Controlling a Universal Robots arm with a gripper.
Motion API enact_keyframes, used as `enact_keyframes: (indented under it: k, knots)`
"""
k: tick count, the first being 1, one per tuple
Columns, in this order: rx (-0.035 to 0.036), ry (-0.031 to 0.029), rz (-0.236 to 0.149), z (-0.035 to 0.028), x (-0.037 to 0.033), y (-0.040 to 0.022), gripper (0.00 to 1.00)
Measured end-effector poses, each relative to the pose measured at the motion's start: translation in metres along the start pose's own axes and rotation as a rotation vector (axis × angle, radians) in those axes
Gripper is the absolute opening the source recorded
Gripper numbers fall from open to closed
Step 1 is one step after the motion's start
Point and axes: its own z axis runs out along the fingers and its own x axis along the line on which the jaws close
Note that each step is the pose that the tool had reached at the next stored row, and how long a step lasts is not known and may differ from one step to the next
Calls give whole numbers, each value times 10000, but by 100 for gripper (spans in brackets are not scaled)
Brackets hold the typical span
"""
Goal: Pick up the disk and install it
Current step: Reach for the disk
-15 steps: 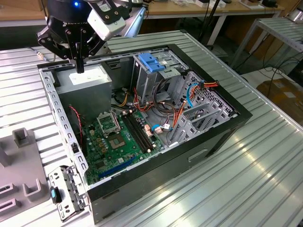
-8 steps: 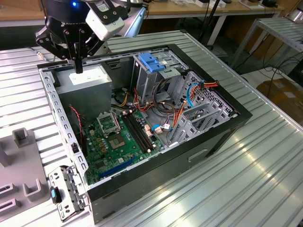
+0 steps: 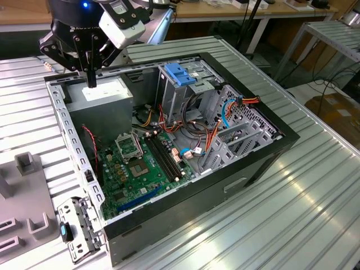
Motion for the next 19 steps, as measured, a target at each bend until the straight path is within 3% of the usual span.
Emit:
enact_keyframes:
  k: [19]
  knots:
    - [0,0,0,-2,71,-5,11]
